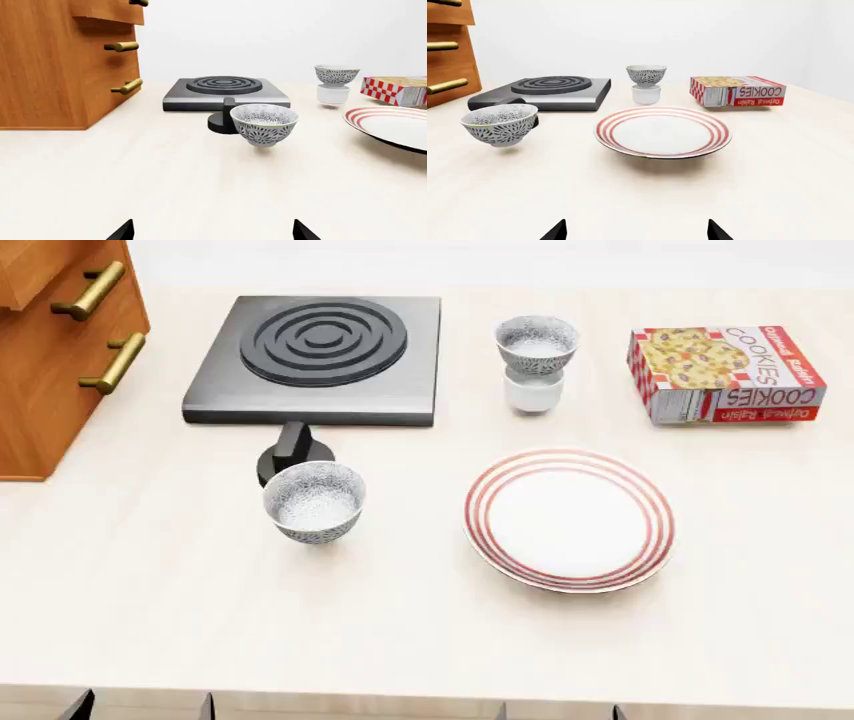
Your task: Pick the akita bowl on the ramekin and place it on the plate.
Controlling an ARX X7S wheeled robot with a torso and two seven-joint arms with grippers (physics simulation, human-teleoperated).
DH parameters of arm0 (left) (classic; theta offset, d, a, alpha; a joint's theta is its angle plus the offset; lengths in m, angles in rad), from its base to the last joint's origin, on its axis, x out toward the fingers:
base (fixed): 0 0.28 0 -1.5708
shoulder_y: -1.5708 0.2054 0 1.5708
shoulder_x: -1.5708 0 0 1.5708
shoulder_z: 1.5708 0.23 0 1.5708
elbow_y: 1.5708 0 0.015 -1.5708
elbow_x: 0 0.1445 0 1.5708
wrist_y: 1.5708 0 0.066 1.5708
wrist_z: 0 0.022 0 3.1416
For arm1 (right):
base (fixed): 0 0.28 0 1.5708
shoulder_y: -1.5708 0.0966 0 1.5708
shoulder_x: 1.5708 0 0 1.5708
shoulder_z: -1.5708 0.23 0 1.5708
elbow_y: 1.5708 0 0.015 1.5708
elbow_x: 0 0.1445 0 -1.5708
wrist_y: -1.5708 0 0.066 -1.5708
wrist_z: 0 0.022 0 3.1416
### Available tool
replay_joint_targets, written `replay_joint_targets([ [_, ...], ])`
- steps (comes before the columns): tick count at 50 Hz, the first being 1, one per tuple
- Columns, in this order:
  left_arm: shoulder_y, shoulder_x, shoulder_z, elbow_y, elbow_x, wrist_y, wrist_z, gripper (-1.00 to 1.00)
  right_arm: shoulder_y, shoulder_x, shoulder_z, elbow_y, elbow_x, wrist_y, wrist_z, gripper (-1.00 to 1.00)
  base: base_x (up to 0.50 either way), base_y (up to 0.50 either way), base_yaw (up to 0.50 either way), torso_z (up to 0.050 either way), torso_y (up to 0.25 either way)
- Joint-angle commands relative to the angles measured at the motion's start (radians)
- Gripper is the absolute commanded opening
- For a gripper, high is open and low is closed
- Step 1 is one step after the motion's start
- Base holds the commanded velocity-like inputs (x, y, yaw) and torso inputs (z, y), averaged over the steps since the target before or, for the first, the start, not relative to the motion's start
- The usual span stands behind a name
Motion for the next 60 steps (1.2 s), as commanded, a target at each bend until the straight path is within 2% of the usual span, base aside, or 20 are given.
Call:
replay_joint_targets([
  [1, 0.005, -0.016, 0.017, 0.015, -0.021, -0.005, -0.016, 1.0, 0.011, 0.012, -0.027, -0.004, 0.008, 0.019, 0.029, 1.0, 0.0, 0.0, 0.0, 0.0, 0.0],
  [6, 0.022, -0.034, 0.042, 0.063, -0.04, -0.023, -0.034, 1.0, -0.004, 0.029, -0.051, -0.043, 0.022, 0.018, 0.064, 1.0, 0.0, 0.0, 0.0, 0.0, 0.0],
  [11, 0.106, -0.052, 0.064, 0.286, -0.023, -0.023, -0.062, 1.0, -0.086, 0.042, -0.082, -0.283, 0.003, 0.045, 0.1, 1.0, 0.0, 0.0, 0.0, 0.0, 0.0],
  [20, 0.178, -0.08, 0.069, 0.492, -0.035, -0.038, -0.086, 1.0, -0.175, 0.068, -0.113, -0.592, -0.02, 0.146, 0.134, 1.0, 0.0, 0.0, 0.0, 0.0, 0.0],
  [22, 0.193, -0.085, 0.069, 0.533, -0.04, -0.04, -0.09, 1.0, -0.193, 0.072, -0.116, -0.573, -0.018, 0.083, 0.142, 1.0, 0.0, 0.0, 0.0, 0.0, 0.0],
  [24, 0.206, -0.091, 0.071, 0.565, -0.041, -0.037, -0.093, 1.0, -0.202, 0.077, -0.115, -0.657, -0.013, 0.141, 0.145, 1.0, 0.0, 0.0, 0.0, 0.0, 0.0],
  [25, 0.217, -0.094, 0.071, 0.59, -0.041, -0.034, -0.095, 1.0, -0.214, 0.078, -0.119, -0.632, -0.013, 0.092, 0.148, 1.0, 0.0, 0.0, 0.0, 0.0, 0.0],
  [26, 0.224, -0.097, 0.073, 0.607, -0.041, -0.033, -0.095, 1.0, -0.219, 0.082, -0.12, -0.686, -0.011, 0.132, 0.148, 1.0, 0.0, 0.0, 0.0, 0.0, 0.0],
  [28, 0.24, -0.1, 0.073, 0.638, -0.046, -0.018, -0.096, 1.0, -0.241, 0.088, -0.133, -0.673, -0.024, 0.075, 0.153, 1.0, 0.0, 0.0, 0.0, 0.0, 0.0],
  [34, 0.279, -0.114, 0.064, 0.728, -0.076, -0.013, -0.105, 1.0, -0.295, 0.105, -0.146, -0.772, -0.039, 0.051, 0.167, 1.0, 0.0, 0.0, 0.0, 0.0, 0.0],
  [38, 0.278, -0.12, 0.064, 0.73, -0.076, -0.008, -0.114, 1.0, -0.304, 0.112, -0.142, -0.786, -0.026, 0.033, 0.175, 1.0, 0.0, 0.0, 0.0, 0.0, 0.0],
  [40, 0.274, -0.121, 0.07, 0.719, -0.072, -0.009, -0.117, 1.0, -0.29, 0.11, -0.132, -0.792, -0.004, 0.086, 0.179, 1.0, 0.0, 0.0, 0.0, 0.0, 0.0],
  [60, 0.275, -0.146, 0.09, 0.717, -0.089, -0.008, -0.14, 1.0, -0.291, 0.14, -0.155, -0.805, 0.007, 0.102, 0.205, 1.0, 0.5, 0.0, 0.0, 0.0, 0.0],
])
